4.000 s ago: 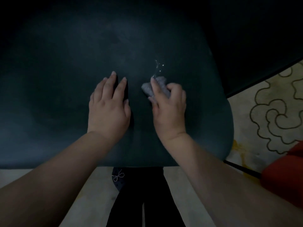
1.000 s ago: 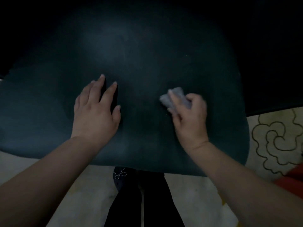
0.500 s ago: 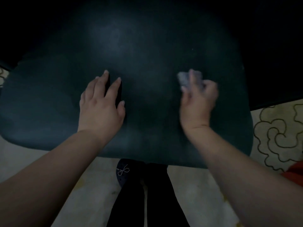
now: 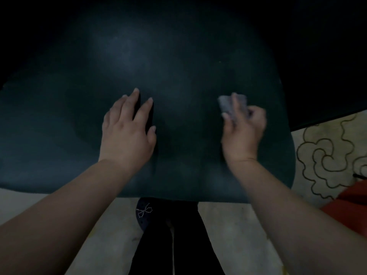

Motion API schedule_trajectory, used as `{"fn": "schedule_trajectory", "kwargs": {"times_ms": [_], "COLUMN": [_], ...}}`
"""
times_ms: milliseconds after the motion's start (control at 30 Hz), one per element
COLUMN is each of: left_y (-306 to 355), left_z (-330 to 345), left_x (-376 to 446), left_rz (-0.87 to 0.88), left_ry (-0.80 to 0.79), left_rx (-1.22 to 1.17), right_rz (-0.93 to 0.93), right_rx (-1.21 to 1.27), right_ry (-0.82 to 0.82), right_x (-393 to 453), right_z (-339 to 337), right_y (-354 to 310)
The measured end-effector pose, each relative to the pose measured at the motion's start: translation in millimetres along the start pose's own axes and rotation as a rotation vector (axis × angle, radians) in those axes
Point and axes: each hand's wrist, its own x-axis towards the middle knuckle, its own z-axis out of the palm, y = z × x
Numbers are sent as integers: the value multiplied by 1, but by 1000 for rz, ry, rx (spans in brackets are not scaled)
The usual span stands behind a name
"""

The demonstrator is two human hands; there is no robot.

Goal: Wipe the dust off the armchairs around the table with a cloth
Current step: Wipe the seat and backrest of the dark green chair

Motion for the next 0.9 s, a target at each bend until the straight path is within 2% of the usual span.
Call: {"fn": "schedule_trajectory", "kwargs": {"times_ms": [33,133,167,233,300,367,433,533,600,667,900], "left_y": [1,5,6,11,19,27,35,45,48,55,75], "left_z": [0,0,0,1,2,4,5,6,7,9,16], "left_x": [2,8,11,15,20,26,35,50,56,65,87], "left_rz": [5,15,18,30,52,97,135,164,168,177,206], "left_ry": [-4,-15,-16,-21,-33,-50,-64,-84,-85,-87,-90], "left_rx": [-2,-9,-9,-11,-9,3,13,22,26,25,18], "right_rz": [112,246,248,148,-51,-104,-18,282,413,464,615], "right_rx": [-27,-46,-74,69,157,159,147,130,79,60,260], "right_ry": [23,-8,28,51,-90,-138,-114,-66,-21,12,105], "right_x": [5,5,3,-1,-6,1,17,40,42,39,69], "right_z": [-8,-14,-10,0,8,12,11,-1,-7,-11,-4], "right_y": [14,26,20,-3,-25,-31,-19,22,40,47,50]}}
